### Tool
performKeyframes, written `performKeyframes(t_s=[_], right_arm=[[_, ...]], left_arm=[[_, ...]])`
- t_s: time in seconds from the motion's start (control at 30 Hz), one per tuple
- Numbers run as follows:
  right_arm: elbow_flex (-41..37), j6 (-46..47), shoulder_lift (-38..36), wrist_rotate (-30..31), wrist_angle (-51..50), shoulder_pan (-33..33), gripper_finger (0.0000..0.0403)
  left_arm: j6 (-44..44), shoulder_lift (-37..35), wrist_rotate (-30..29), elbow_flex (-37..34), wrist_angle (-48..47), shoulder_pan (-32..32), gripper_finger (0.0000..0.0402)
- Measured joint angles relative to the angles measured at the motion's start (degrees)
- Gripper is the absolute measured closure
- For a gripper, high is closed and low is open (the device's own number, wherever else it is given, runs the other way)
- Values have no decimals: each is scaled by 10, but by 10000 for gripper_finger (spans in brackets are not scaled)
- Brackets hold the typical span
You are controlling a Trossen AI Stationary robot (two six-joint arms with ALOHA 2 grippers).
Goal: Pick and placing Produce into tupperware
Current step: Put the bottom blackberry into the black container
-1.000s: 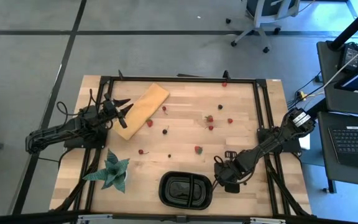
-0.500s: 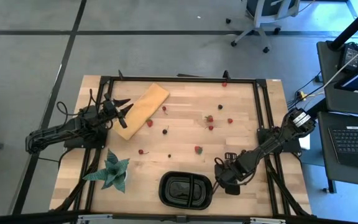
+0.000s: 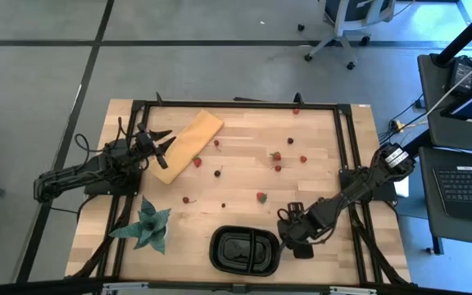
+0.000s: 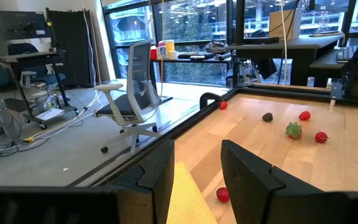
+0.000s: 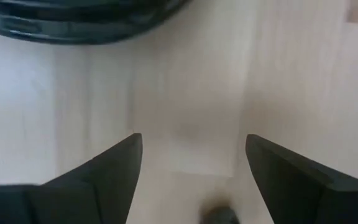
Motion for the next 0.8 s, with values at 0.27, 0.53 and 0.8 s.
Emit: performKeyframes(t_s=[0.27, 0.53, 0.8], right_arm=[[0, 33, 0, 11, -89, 4, 114], [-6, 42, -1, 11, -110, 31, 114], [-35, 106, -3, 3, -89, 37, 114]], left_arm=[[0, 0, 0, 0, 0, 0, 276], [0, 0, 0, 0, 0, 0, 276], [0, 0, 0, 0, 0, 0, 276]])
